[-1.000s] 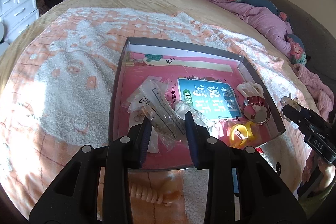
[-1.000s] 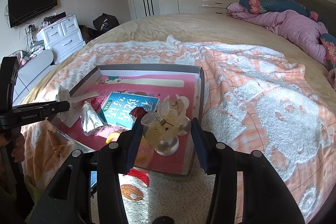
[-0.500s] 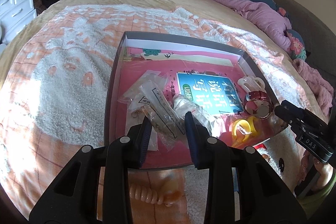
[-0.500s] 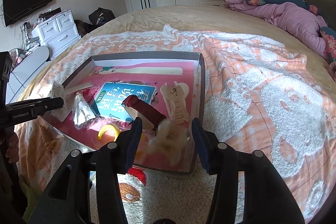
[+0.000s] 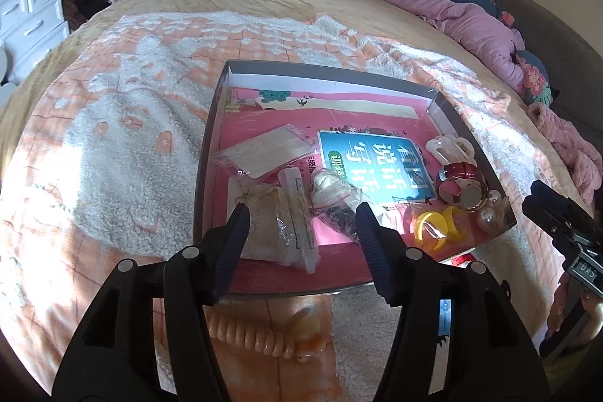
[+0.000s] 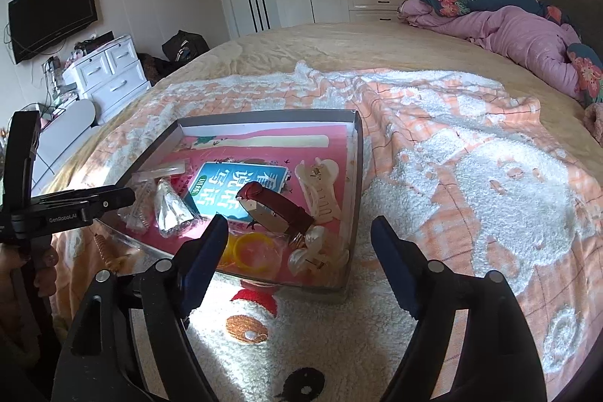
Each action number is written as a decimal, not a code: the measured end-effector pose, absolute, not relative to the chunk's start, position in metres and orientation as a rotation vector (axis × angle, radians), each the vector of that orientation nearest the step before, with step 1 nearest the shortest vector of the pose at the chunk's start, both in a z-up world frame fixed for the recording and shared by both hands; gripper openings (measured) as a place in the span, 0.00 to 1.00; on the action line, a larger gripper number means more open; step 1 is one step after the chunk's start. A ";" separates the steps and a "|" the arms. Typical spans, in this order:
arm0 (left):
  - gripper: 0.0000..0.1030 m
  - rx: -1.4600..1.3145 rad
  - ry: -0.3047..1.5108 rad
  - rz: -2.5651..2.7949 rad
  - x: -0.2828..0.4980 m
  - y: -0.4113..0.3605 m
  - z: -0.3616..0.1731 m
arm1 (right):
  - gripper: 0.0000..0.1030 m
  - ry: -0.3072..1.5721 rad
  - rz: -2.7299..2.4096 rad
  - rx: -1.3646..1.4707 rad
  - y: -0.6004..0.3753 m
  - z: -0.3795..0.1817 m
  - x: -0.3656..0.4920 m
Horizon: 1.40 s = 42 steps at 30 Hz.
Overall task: Organize jewelry
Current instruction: 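Open both tools and withdraw them from the grey box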
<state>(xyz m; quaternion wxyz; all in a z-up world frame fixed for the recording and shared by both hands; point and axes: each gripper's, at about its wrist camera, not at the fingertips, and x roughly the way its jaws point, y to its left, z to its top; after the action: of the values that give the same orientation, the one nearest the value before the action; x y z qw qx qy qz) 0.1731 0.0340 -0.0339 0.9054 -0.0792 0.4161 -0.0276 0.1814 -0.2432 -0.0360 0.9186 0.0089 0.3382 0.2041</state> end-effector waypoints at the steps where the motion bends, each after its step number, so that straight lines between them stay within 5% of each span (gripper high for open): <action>1: 0.49 -0.161 0.857 -0.056 0.172 0.034 -0.032 | 0.75 0.689 0.421 0.021 -0.244 -0.033 0.178; 3: 0.53 -0.160 0.849 -0.053 0.168 0.034 -0.028 | 0.77 0.675 0.427 0.035 -0.246 -0.028 0.171; 10: 0.90 -0.173 0.800 -0.024 0.146 0.037 -0.004 | 0.87 0.622 0.461 0.036 -0.244 -0.005 0.146; 42: 0.91 -0.127 0.808 0.088 0.076 0.062 -0.004 | 0.95 0.652 0.613 -0.076 -0.194 -0.005 0.098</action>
<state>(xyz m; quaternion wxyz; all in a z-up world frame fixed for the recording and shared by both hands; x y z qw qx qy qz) 0.0765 0.0624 -0.0045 0.9166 -0.0618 0.3927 0.0427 0.0980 -0.1940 -0.0051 0.9009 -0.0368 0.3152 0.2961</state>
